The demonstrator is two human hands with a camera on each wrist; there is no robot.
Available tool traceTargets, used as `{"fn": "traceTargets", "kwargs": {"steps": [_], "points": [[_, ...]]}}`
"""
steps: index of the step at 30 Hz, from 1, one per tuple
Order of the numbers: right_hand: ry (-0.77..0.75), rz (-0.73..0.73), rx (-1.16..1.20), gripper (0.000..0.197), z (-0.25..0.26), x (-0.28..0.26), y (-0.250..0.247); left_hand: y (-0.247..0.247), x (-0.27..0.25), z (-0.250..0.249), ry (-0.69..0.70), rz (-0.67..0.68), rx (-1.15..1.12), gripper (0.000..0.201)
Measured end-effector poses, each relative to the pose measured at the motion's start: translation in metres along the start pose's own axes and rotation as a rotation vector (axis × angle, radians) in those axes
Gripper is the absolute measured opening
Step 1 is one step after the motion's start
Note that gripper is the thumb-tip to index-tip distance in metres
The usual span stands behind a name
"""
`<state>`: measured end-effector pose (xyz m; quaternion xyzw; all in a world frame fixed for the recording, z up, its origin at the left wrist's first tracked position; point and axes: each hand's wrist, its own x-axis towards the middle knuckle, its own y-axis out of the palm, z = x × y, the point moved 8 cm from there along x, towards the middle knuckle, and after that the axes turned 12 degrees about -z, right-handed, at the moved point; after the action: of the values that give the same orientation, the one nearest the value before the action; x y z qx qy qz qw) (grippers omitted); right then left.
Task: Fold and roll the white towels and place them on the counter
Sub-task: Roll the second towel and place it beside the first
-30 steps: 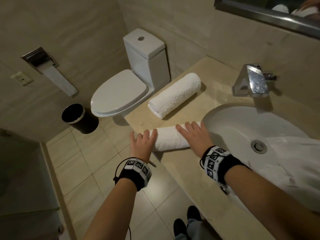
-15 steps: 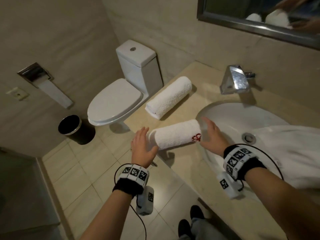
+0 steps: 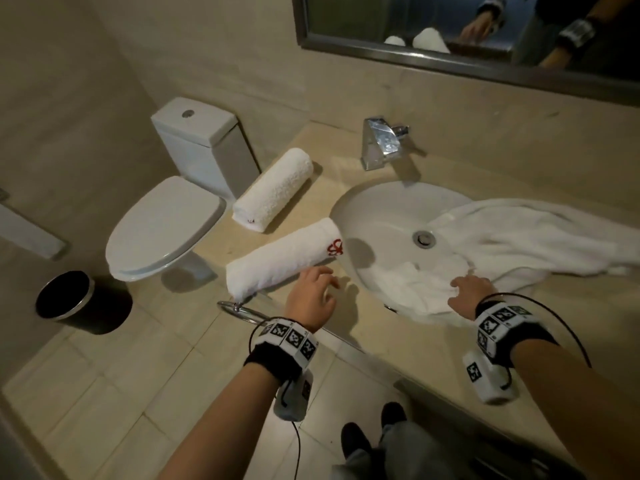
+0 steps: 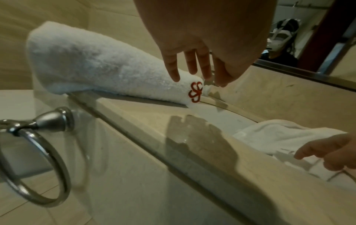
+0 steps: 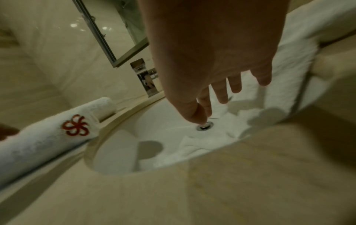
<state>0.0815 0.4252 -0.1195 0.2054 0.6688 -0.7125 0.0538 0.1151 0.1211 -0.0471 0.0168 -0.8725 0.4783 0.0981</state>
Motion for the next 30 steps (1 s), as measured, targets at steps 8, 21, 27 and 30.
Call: {"fn": "traceTargets", "kwargs": {"steps": [8,21,27,30], "points": [[0.034,0.028,0.027,0.048,-0.012,-0.022,-0.001,-0.053,-0.010,0.051,-0.659,-0.497,-0.051,0.029],[-0.296,0.044,0.564,0.058,0.194,-0.010,-0.041,-0.045,-0.070,0.153,-1.272,-0.607,-0.614,0.033],[-0.214,0.018,0.705,0.057,0.233,0.013,-0.037,-0.052,-0.068,0.173,-1.237,-0.756,-0.563,0.020],[-0.221,-0.042,0.674,0.049,0.242,0.020,-0.035,-0.058,-0.061,0.173,-1.148,-0.808,-0.497,0.014]]}}
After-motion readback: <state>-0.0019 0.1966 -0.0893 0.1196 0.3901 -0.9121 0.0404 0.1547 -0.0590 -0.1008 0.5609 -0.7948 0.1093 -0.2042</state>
